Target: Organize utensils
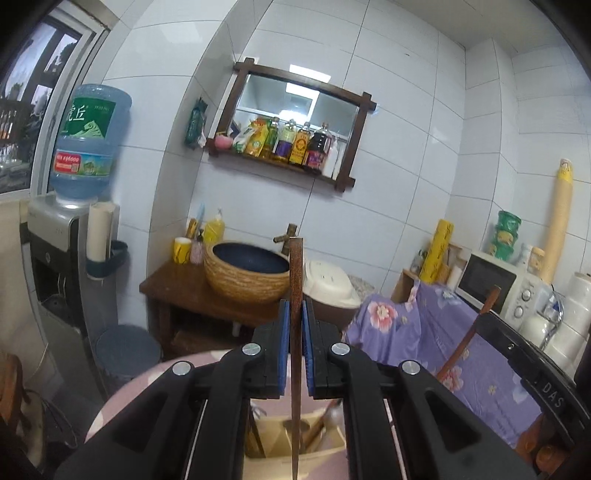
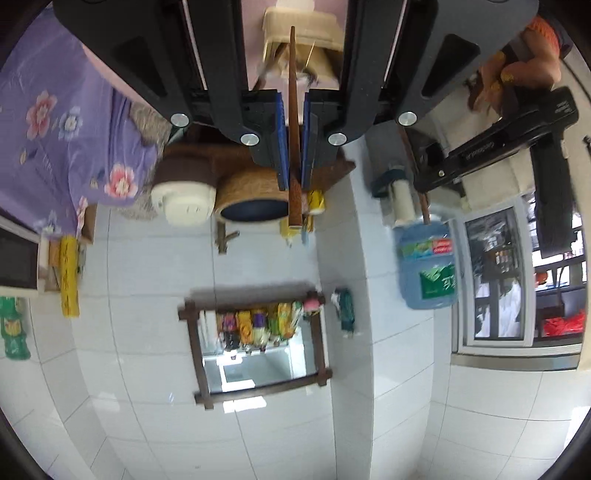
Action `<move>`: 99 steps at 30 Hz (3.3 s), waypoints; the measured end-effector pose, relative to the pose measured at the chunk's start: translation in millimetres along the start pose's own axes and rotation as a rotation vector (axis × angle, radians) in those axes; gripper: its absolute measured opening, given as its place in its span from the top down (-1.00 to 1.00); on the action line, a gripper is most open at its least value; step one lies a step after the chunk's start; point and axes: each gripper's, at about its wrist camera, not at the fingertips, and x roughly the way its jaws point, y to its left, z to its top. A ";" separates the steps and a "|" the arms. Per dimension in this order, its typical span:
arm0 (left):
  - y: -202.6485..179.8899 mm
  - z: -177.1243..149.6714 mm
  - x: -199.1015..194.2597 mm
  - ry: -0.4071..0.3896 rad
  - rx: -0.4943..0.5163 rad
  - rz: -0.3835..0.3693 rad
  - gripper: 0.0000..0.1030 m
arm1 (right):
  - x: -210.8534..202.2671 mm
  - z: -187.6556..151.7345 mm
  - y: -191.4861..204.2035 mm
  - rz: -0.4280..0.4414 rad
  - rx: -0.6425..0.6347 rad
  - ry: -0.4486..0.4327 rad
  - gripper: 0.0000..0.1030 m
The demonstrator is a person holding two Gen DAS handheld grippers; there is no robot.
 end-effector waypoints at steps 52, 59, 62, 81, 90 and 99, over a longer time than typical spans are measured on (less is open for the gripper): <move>15.8 -266.1 -201.7 0.024 0.118 0.232 -0.90 | -194.9 -303.2 58.8 -0.207 -0.151 0.130 -0.89; 16.3 -268.8 -221.5 0.000 0.104 0.241 -0.90 | -221.1 -305.8 67.2 -0.165 -0.143 0.132 -0.89; 14.7 -272.6 -227.3 -0.013 0.100 0.232 -0.90 | -223.2 -303.6 68.4 -0.161 -0.143 0.121 -0.89; 6.0 -274.0 -234.1 -0.031 0.111 0.215 -0.90 | -228.2 -299.7 69.3 -0.142 -0.139 0.088 -0.89; 4.6 -274.0 -233.8 -0.027 0.112 0.213 -0.90 | -228.9 -300.4 69.7 -0.142 -0.143 0.088 -0.89; 4.2 -274.2 -233.4 -0.027 0.113 0.213 -0.90 | -228.6 -299.4 70.0 -0.141 -0.143 0.090 -0.89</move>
